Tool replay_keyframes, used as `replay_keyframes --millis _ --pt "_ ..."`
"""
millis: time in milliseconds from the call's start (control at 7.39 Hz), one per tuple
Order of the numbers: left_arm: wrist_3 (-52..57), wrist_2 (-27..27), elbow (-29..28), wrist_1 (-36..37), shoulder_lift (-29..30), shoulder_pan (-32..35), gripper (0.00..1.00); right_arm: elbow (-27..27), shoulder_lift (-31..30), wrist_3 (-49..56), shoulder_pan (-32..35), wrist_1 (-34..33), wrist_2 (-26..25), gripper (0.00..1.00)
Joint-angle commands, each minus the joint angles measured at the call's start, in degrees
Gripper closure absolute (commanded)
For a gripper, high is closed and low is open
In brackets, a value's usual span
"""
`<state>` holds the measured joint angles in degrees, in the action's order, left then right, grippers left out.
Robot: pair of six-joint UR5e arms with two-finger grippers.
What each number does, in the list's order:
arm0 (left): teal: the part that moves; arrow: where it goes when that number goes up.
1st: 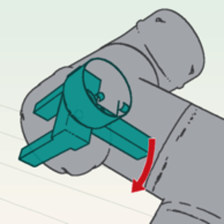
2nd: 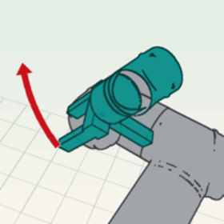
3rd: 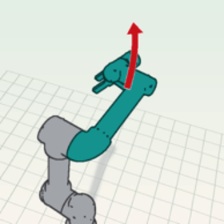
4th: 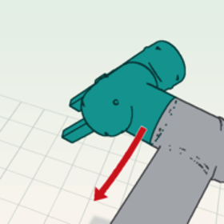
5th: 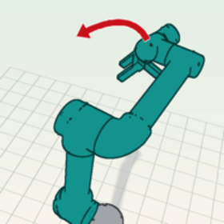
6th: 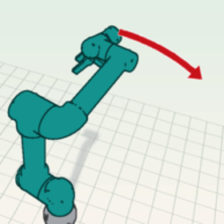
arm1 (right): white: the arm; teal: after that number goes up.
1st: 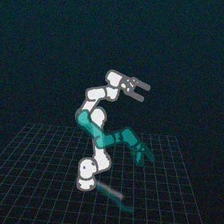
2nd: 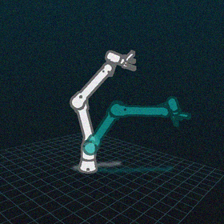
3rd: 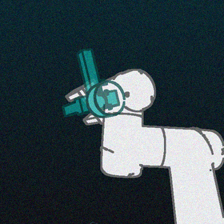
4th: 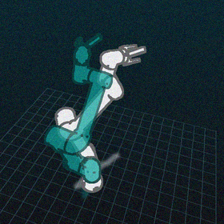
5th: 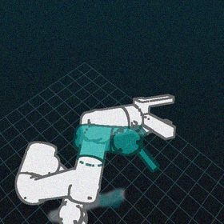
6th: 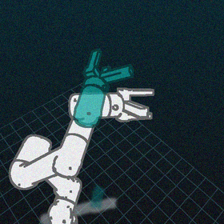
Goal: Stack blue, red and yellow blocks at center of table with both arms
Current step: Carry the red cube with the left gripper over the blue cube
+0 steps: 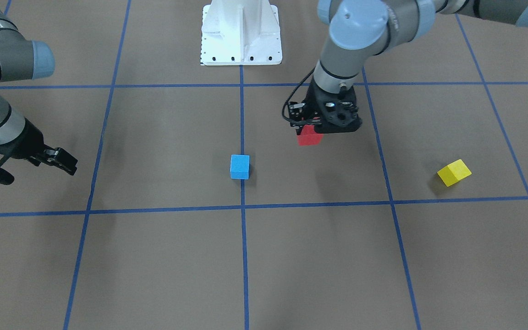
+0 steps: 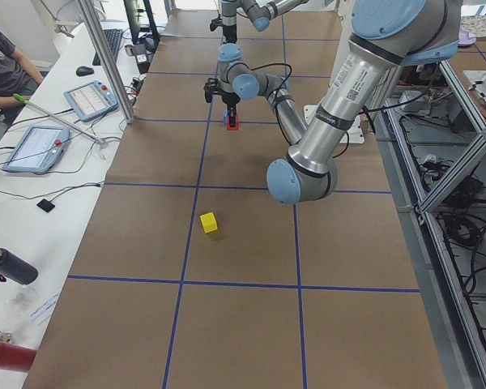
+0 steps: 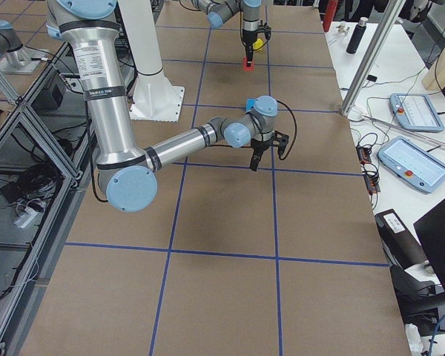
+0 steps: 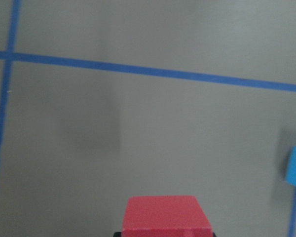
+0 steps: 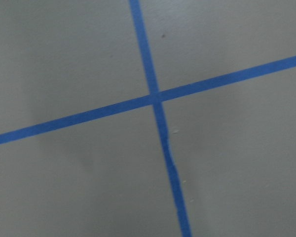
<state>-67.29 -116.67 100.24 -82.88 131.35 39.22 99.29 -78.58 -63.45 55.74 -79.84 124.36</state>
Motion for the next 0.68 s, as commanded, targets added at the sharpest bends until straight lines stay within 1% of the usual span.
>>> replay_keyframes --millis 0,135,271,406,541 --pt "0.4 5.4 -10.3 -0.3 10.9 -2.8 1.0 -0.6 -0.5 0.0 1.4 -0.5 -0.1 0.0" --pt "2.7 6.8 -13.9 -0.9 13.6 -3.4 1.0 -0.7 -0.5 0.0 1.4 -0.4 -0.2 0.0" --pt "4.9 6.8 -15.6 -1.6 13.9 -3.4 1.0 -0.7 -0.6 0.0 1.4 -0.4 -0.2 0.0" --pt "4.7 6.7 -18.3 -4.1 14.1 -4.8 1.0 -0.6 -0.5 0.0 1.4 -0.4 -0.2 0.0" --pt "4.2 6.8 -21.8 -5.3 15.8 -5.5 1.0 -0.6 -0.5 0.0 1.4 -0.3 -0.2 0.0"
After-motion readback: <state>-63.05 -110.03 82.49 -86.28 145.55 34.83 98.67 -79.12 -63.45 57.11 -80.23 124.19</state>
